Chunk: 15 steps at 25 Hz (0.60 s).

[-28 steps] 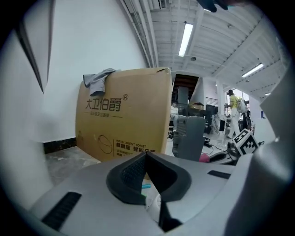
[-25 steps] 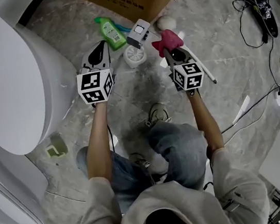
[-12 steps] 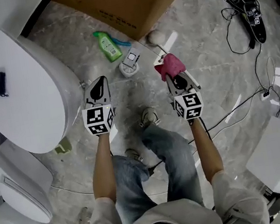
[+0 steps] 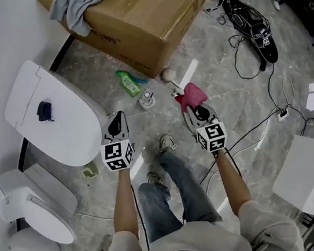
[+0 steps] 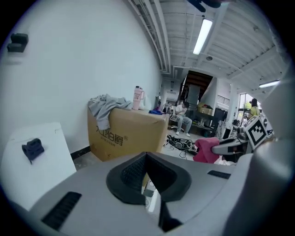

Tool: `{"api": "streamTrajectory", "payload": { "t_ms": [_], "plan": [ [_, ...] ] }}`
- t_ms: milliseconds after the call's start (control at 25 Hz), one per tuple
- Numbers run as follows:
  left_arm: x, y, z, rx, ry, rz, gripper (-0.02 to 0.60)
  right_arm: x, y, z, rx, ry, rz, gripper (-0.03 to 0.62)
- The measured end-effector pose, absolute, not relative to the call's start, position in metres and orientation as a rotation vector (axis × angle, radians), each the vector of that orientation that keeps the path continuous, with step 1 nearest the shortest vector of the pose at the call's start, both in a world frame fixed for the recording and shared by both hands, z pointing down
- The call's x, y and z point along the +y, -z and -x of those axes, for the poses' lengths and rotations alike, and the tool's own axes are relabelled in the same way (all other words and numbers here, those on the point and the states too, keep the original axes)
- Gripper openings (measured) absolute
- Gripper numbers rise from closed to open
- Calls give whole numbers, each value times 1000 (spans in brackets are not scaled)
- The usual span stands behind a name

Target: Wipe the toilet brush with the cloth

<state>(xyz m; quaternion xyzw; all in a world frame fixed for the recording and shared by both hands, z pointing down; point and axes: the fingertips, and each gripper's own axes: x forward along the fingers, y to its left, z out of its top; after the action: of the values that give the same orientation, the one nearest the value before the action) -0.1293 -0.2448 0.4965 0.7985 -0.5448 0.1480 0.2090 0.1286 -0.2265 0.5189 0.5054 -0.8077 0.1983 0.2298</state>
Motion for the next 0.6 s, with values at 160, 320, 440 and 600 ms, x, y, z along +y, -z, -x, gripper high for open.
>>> {"api": "streamTrajectory", "payload": {
  "t_ms": [160,320,440,600],
  "plan": [
    [-239,-425,128,-1525,-402,-2233,18,-221,-453,-127,-2241,-508,-1380,86],
    [-223,-362,121,-1516,-389,-2258,18,-207,-397,-127,-2266,-501,-1384,86],
    [-207,-321,117,-1510,-377,-2288,18,-194,-355,-122,-2297,-470,-1401,86],
    [-191,-272,110,-1505,-368,-2355,18,-182,-301,-120,-2335,-431,-1452,86]
  ]
}}
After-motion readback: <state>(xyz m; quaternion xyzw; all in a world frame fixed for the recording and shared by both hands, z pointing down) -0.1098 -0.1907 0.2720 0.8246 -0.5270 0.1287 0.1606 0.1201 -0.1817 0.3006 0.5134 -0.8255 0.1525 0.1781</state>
